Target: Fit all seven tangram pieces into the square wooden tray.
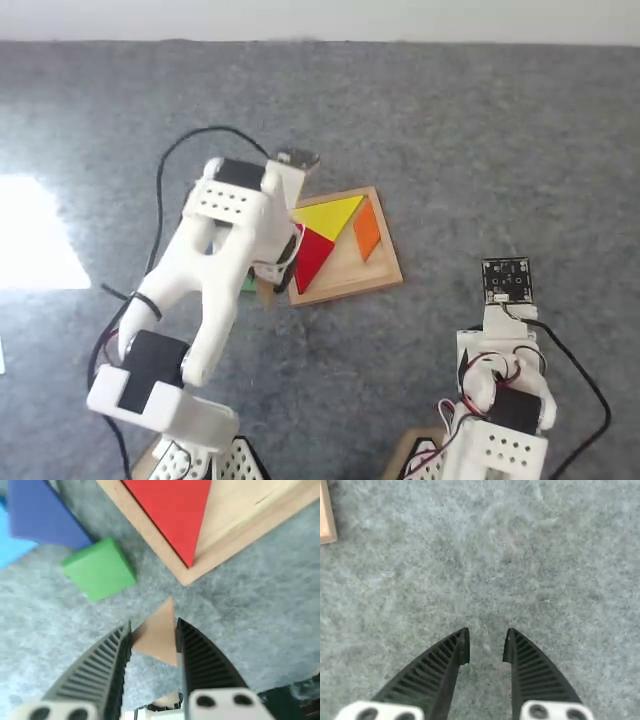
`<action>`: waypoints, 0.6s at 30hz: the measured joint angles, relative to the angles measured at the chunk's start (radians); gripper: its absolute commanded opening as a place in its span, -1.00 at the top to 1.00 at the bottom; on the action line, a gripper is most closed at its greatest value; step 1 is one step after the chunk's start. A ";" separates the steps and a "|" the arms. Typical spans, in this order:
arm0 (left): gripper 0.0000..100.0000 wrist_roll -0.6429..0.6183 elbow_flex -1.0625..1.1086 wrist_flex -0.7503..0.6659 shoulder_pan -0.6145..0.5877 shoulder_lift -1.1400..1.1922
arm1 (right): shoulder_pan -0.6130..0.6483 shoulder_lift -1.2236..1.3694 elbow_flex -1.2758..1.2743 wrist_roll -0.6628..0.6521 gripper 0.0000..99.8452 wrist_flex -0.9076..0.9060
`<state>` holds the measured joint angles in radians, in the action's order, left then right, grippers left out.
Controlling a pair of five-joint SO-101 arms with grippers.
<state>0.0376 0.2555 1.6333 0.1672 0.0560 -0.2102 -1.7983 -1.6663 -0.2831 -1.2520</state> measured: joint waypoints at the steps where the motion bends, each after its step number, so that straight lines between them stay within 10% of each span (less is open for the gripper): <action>1: 0.88 -0.003 -0.043 0.021 0.000 0.000 | 0.000 0.000 0.000 0.000 0.73 0.000; 9: 0.88 -0.132 -0.334 0.074 0.069 0.018 | 0.000 0.000 0.000 0.000 0.73 0.000; 18: 0.97 -0.428 -0.351 -0.232 0.196 0.331 | 0.014 0.000 0.000 0.000 0.73 0.000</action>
<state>-0.3905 -0.0959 1.4016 0.3636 0.3874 -0.1964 -1.7983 -1.6663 -0.2831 -1.2520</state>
